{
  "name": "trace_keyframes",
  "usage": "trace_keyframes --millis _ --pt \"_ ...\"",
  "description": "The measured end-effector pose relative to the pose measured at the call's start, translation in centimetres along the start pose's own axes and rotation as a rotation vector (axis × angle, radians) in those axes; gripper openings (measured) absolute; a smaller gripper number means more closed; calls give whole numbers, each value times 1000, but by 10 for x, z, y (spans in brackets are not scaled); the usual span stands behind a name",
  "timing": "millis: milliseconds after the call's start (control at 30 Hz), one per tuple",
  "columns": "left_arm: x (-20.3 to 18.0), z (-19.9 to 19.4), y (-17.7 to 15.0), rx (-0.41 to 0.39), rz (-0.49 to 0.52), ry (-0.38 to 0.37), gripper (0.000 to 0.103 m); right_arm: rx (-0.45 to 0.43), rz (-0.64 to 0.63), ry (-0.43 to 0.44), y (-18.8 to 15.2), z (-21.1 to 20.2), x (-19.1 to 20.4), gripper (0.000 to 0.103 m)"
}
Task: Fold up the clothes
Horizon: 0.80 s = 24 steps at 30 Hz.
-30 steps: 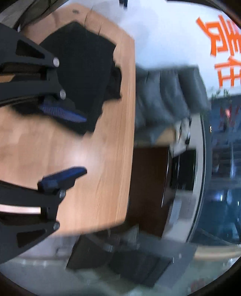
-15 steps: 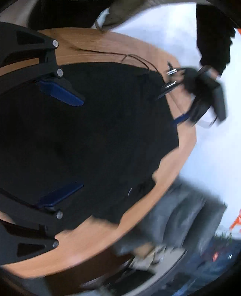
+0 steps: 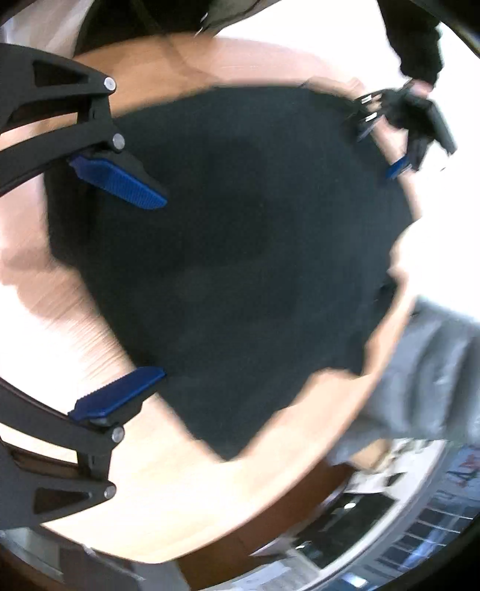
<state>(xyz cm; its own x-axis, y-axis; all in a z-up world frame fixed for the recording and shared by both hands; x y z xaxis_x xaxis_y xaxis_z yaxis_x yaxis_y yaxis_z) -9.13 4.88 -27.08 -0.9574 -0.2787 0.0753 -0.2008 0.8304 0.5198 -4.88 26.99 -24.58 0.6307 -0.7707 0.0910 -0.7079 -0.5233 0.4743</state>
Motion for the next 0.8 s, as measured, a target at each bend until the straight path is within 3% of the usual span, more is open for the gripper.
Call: trace_keyframes --millis 67,133,200,300,433,533,633,800 --pt "-6 20 -9 63 36 -23 84 -76 17 85 20 -1 31 92" --pt "-7 33 -22 83 52 -31 85 -58 -10 116 19 21 60 92" --pt "-5 30 -24 40 32 -35 85 38 -15 75 -7 53 67 92" --pt "-7 19 -24 53 44 -27 85 6 50 32 -30 46 57 91" --pt "7 -12 18 -54 47 -8 89 -21 256 -19 -55 20 48 91" --pt "28 -6 45 -122 72 20 96 -50 413 -24 -71 14 48 94" --pt "27 37 62 -107 158 -24 96 -78 570 -29 -87 8 49 98" --pt "-4 83 60 -44 249 -87 97 -126 832 -37 -115 -3 48 98"
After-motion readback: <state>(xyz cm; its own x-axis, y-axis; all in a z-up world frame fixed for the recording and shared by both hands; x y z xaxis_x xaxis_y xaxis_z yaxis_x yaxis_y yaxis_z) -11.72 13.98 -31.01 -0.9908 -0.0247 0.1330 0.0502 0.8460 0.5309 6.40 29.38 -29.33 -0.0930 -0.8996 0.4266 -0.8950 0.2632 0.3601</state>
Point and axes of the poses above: each gripper's, at about its wrist camera, not at the fingertips, and z roughly the way its jaws point, x to its left, y to its top, the point moved 8 cm from there along z, roughly the way its jaws point, and after that the axes turned 8 degrees about z, right-handed, at the moved point
